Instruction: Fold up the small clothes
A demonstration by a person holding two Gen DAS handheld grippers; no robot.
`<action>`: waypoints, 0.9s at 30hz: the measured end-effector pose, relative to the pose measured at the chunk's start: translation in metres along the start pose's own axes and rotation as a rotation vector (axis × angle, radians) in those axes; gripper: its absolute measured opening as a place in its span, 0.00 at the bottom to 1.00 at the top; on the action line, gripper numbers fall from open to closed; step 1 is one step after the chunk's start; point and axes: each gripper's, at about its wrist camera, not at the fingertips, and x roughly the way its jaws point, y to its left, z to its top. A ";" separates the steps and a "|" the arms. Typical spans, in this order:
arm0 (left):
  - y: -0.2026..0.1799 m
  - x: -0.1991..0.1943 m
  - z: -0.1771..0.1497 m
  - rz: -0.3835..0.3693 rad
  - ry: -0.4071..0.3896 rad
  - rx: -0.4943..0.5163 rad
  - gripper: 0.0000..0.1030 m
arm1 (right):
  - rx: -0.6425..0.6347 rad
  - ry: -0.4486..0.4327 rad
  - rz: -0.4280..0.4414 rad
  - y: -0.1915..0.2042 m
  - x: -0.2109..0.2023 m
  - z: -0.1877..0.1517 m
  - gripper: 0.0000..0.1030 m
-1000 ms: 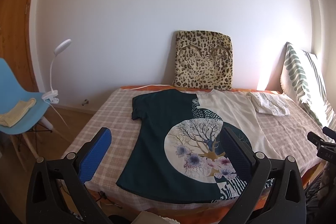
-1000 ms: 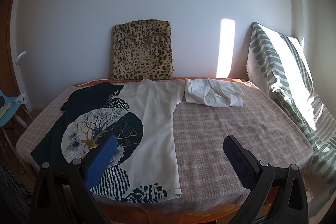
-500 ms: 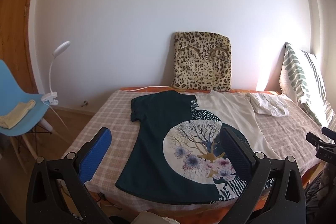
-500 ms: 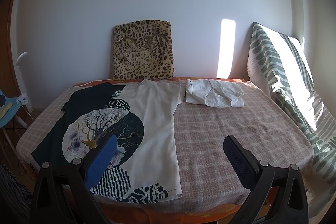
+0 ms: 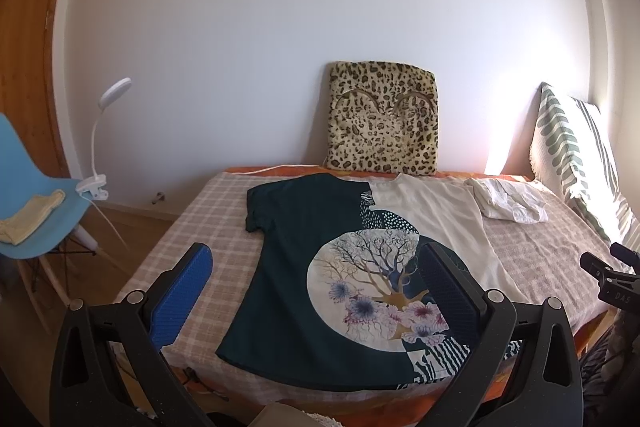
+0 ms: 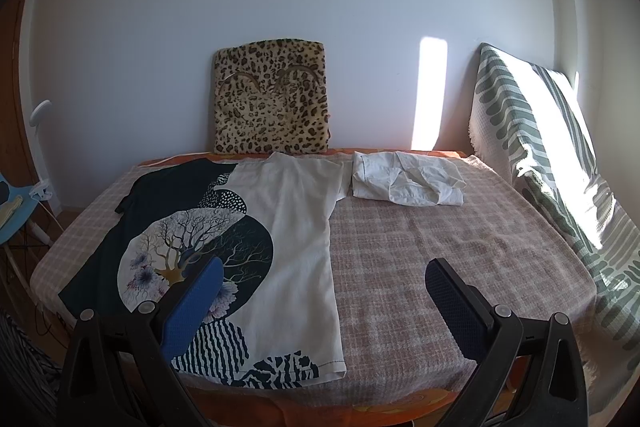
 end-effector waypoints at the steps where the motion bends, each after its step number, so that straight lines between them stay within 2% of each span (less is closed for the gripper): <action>1: 0.000 0.000 0.000 -0.002 0.001 -0.003 0.99 | 0.000 0.000 -0.001 0.000 0.000 0.000 0.99; 12: -0.006 0.002 -0.001 0.000 0.008 -0.003 0.99 | 0.005 0.000 -0.004 -0.003 0.002 0.001 0.99; 27: 0.011 0.017 -0.003 -0.009 0.028 -0.015 0.99 | 0.000 0.016 -0.009 -0.001 0.009 0.001 0.99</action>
